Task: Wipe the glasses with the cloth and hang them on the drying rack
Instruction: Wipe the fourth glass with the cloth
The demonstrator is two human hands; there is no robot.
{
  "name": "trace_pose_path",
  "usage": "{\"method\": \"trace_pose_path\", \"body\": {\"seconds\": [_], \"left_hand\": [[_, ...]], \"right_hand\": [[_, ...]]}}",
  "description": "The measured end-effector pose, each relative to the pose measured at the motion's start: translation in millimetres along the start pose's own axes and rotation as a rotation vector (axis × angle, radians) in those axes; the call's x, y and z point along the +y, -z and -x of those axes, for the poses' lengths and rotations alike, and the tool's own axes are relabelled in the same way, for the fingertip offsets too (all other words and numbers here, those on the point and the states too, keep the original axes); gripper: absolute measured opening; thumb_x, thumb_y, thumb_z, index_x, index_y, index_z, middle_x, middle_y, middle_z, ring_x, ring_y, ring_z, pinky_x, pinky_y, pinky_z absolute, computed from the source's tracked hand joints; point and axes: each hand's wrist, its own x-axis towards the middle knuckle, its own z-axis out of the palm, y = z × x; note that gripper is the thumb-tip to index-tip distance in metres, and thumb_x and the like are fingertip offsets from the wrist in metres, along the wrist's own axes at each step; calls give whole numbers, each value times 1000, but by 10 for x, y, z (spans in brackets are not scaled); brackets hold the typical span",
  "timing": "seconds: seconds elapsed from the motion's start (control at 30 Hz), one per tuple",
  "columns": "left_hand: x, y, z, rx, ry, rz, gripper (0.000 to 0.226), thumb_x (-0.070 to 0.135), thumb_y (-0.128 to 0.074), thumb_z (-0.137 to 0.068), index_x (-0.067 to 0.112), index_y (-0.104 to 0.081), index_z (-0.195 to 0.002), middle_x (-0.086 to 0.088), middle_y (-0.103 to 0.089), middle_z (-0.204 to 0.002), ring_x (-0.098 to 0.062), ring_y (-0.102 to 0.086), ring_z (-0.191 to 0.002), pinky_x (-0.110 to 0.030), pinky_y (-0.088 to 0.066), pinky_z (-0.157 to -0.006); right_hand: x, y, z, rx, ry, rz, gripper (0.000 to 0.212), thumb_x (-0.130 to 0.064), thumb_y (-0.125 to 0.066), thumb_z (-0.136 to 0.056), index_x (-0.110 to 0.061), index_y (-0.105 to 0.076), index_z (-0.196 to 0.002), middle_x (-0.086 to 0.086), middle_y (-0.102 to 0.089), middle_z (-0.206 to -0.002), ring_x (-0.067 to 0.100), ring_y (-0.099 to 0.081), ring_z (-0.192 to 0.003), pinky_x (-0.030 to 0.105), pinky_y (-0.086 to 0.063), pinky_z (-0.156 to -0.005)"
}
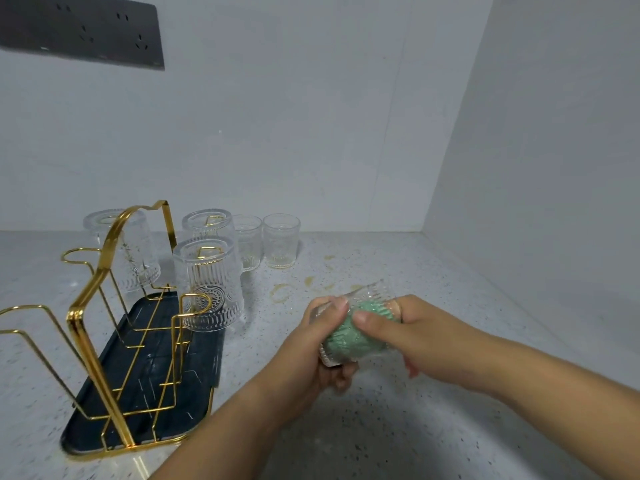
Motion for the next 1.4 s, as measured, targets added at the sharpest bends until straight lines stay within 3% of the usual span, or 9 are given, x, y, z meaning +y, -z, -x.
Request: {"method": "trace_pose_path", "body": {"seconds": [0.23,0.47,0.63,0.73,0.83,0.93,1.03,1.23,1.4], "left_hand": [[76,65,-29,53,121,256,57,65,-62,-83,13,-70,-104,-5,-51,-63,-9,-34,-34,-15,-23,-36],[51,72,-57,238,-7,194,42,62,-60,-90,22,-72,-95,0,-56,-67,-12,-40,-42,-20,-27,-43],[10,57,-59,404,-121,93,62,62,-56,-97,7,-58,-126,1,-59,-71,-15,-44,-46,-26,-35,-50],[31,45,-46,387,-144,94,58,59,-55,-98,6,-57,-124,1,-57,-67,-15,-44,-45,-25,-34,-46],[36,38,-58,340,-121,114,48,60,-55,-98,16,-57,-117,2,-54,-63,-14,-42,-44,-23,-32,-43],[18,44,-74,286,-112,139,61,66,-60,-93,11,-56,-119,-1,-54,-63,-13,-42,-43,-22,-32,-42],[-9,50,-83,246,-117,115,68,71,-58,-89,7,-52,-110,-3,-53,-57,-14,-41,-43,-23,-33,-43],[-46,-78,21,369,-339,-146,42,58,-63,-91,24,-47,-110,-3,-63,-75,-13,-56,-56,-26,-45,-51],[-77,-95,76,390,-499,-389,38,57,-56,-86,37,-43,-115,30,-66,-93,4,-64,-77,-20,-55,-71]], "right_hand": [[42,-105,-44,22,144,324,30,-27,-61,-102,-36,-57,-74,-34,-57,-62,-9,-55,-58,7,-39,-59],[114,-38,-50,359,22,-174,17,-28,-61,-100,-22,-75,-92,-17,-71,-70,-3,-61,-56,22,-53,-61],[129,87,11,-24,109,-616,59,-41,-28,-100,-12,-77,-115,13,-76,-106,33,-65,-102,45,-46,-95],[171,218,-21,-2,94,-502,40,-20,-44,-83,-11,-82,-92,17,-77,-97,32,-66,-99,44,-47,-100],[189,269,-55,36,99,-115,32,-8,-54,-100,-25,-81,-96,8,-78,-110,33,-66,-114,45,-47,-105],[101,161,-54,111,158,59,47,-5,-54,-103,-40,-79,-84,-10,-78,-90,13,-72,-89,28,-56,-85],[101,-35,-90,267,218,72,28,-15,-60,-101,-36,-75,-90,-23,-76,-85,-6,-68,-78,11,-50,-71],[132,-285,-258,482,149,-116,50,-33,-37,-110,-7,-68,-81,5,-74,-74,11,-68,-68,26,-55,-69],[-17,-187,-313,465,52,-237,59,-41,-38,-109,-4,-66,-73,2,-66,-63,10,-59,-57,25,-50,-61]]}}
